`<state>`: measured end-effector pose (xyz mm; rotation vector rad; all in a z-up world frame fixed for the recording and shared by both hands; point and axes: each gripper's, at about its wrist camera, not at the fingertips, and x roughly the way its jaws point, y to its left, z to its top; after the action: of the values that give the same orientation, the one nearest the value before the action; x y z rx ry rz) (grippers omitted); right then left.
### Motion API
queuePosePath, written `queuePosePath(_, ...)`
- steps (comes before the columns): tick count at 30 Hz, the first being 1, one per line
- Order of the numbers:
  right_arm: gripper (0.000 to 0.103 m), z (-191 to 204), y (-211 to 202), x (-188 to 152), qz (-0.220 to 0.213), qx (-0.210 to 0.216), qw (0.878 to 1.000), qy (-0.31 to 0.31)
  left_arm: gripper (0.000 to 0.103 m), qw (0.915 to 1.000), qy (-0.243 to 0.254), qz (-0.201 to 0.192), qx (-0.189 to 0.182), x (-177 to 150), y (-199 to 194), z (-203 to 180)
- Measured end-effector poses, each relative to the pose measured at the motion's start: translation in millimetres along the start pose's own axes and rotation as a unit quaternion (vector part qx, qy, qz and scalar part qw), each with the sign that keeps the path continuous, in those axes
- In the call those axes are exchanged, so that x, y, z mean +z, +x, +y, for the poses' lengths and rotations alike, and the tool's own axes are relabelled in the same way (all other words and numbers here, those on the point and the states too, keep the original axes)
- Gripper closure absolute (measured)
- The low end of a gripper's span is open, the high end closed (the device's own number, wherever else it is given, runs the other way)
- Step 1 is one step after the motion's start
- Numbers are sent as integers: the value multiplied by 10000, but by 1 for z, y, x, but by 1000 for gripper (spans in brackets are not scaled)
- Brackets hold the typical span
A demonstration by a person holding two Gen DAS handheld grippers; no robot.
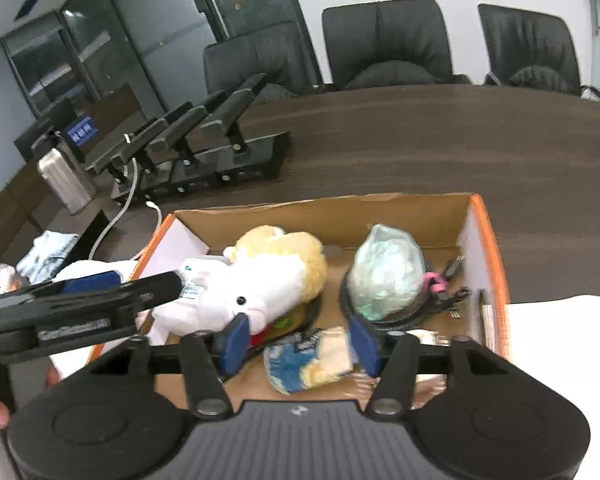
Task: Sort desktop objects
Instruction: 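Lower the plush toy into the cardboard box and open the right tool, then move both tools back over the remaining items on the towel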
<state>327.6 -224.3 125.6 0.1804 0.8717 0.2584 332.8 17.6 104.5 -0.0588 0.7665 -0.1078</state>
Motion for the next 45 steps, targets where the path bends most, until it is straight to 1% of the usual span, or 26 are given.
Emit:
queuePosePath(4, 40, -3, -29, -10, -57, -341, 9994, -18, 5, 9996, 270, -59, 26, -12, -36, 0)
queuePosePath(7, 39, -4, -50, -26, -91, -742, 9971, -154, 4, 9989, 425, -112, 132, -29, -61, -1)
queuePosePath(9, 37, -5, -65, -39, -185, -903, 9955, -227, 4, 9986, 468, -194, 162, -43, -77, -2)
queuePosePath(11, 33, -5, -81, -56, -369, -991, 9938, -337, 3, 9979, 483, -356, 251, -59, -95, -3)
queuePosePath(13, 31, -1, -96, -79, -680, -997, 9914, -504, 2, 9962, 520, -601, 364, -76, -113, -7)
queuePosePath(15, 27, 5, -108, -104, -976, -1000, 9878, -682, 1, 9937, 556, -901, 366, -99, -131, -12)
queuePosePath(18, 26, 15, -125, -143, -1266, -1022, 9824, -920, 0, 9927, 453, -1103, 189, -131, -151, -15)
queuePosePath(21, 26, 18, -139, -184, -1380, -895, 9807, -1058, 0, 9931, 346, -1118, -9, -164, -167, -15)
queuePosePath(24, 26, 17, -151, -225, -1292, -757, 9819, -1163, 0, 9939, 288, -1060, -137, -198, -181, -13)
queuePosePath(26, 26, 16, -159, -251, -1232, -683, 9835, -1133, 0, 9932, 231, -1112, -236, -220, -191, -13)
queuePosePath(28, 24, 16, -163, -273, -1162, -541, 9858, -1088, 0, 9929, 202, -1140, -263, -241, -199, -14)
queuePosePath(30, 23, 15, -167, -294, -1134, -503, 9876, -957, 0, 9930, 175, -1142, -254, -263, -203, -16)
queuePosePath(32, 23, 16, -168, -314, -1138, -560, 9883, -846, 0, 9932, 138, -1140, -209, -281, -204, -15)
queuePosePath(34, 23, 19, -170, -333, -1229, -647, 9869, -821, 0, 9936, 99, -1114, -161, -298, -203, -14)
queuePosePath(36, 22, 22, -169, -346, -1317, -719, 9852, -826, 0, 9937, 101, -1097, -208, -314, -203, -14)
queuePosePath(37, 19, 22, -168, -353, -1357, -775, 9843, -818, 0, 9936, 198, -1073, -286, -321, -202, -14)
queuePosePath(39, 17, 24, -166, -361, -1338, -887, 9833, -855, 0, 9936, 387, -1013, -310, -329, -201, -19)
queuePosePath(40, 17, 26, -166, -363, -1326, -939, 9825, -907, 0, 9932, 411, -1057, -262, -330, -202, -20)
queuePosePath(42, 16, 27, -170, -365, -1462, -917, 9801, -984, 0, 9916, 444, -1189, -242, -332, -205, -21)
queuePosePath(43, 13, 26, -171, -365, -1474, -843, 9808, -956, 0, 9916, 472, -1173, -255, -333, -204, -22)
queuePosePath(45, 13, 22, -170, -364, -1419, -813, 9834, -787, 0, 9933, 491, -1021, -243, -333, -201, -23)
